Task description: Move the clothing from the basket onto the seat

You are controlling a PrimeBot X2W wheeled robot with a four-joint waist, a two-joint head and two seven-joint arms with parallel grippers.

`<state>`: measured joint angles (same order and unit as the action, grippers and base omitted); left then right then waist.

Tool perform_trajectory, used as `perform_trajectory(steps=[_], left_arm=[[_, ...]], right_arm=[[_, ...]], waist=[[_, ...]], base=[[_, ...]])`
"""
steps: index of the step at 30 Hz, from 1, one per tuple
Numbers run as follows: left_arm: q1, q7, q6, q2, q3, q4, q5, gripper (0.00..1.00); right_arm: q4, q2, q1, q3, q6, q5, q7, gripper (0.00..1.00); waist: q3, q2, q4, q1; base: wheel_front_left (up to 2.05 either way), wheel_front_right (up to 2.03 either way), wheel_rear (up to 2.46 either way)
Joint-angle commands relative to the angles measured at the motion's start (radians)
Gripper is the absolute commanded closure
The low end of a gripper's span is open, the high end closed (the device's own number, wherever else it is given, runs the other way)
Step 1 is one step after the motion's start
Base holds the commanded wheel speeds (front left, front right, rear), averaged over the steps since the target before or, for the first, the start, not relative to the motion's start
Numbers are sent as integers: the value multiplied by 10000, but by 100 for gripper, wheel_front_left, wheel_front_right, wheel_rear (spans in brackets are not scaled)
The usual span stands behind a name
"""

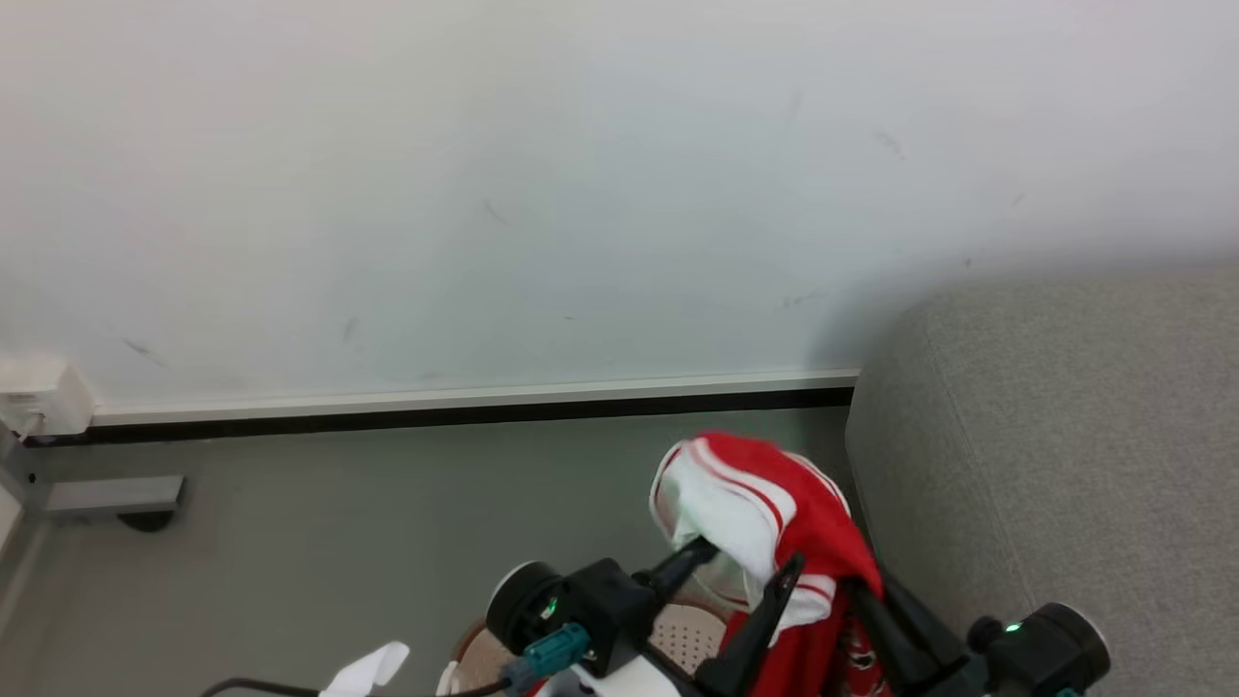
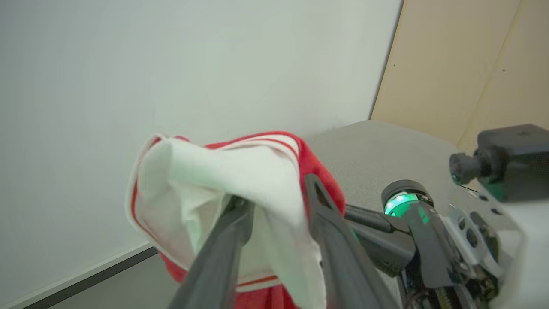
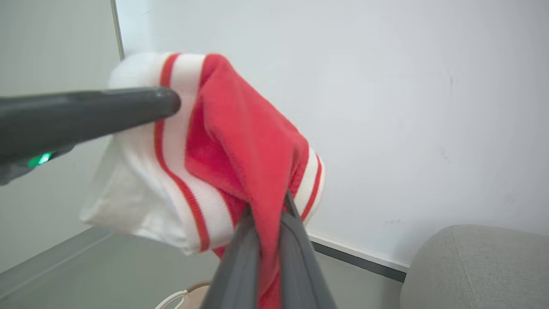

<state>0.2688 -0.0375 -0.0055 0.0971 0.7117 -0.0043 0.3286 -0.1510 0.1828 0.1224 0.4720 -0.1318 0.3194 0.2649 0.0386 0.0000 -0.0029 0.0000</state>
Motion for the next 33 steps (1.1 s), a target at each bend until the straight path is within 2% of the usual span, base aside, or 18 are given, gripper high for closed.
perform_trajectory(steps=[1,8,17,27,33], left_arm=[[-90,-150,42,93,-53,148,-62,0],[-209,-797,-42,208,-53,1149,-47,0],[-12,-1396,-75,-22,164,1965,-60,0],[164,-1720,-100,-156,373,2511,-31,0],[320,-1809,-88,-210,468,2708,15,0]], right_arm=[[118,64,-67,-138,21,188,-7,100],[508,429,-276,-1282,21,401,-5,100],[1147,828,-589,-2576,21,358,-5,100],[1616,1031,-850,-3089,22,409,-6,100],[1700,1082,-920,-3193,22,467,-6,100]], waist=[[-25,0,-66,0],[-158,0,-626,0],[-455,0,-1878,0],[-640,0,-3315,0],[-717,0,-3730,0]], base=[[0,0,0],[0,0,0],[0,0,0],[0,0,0],[0,0,0]])
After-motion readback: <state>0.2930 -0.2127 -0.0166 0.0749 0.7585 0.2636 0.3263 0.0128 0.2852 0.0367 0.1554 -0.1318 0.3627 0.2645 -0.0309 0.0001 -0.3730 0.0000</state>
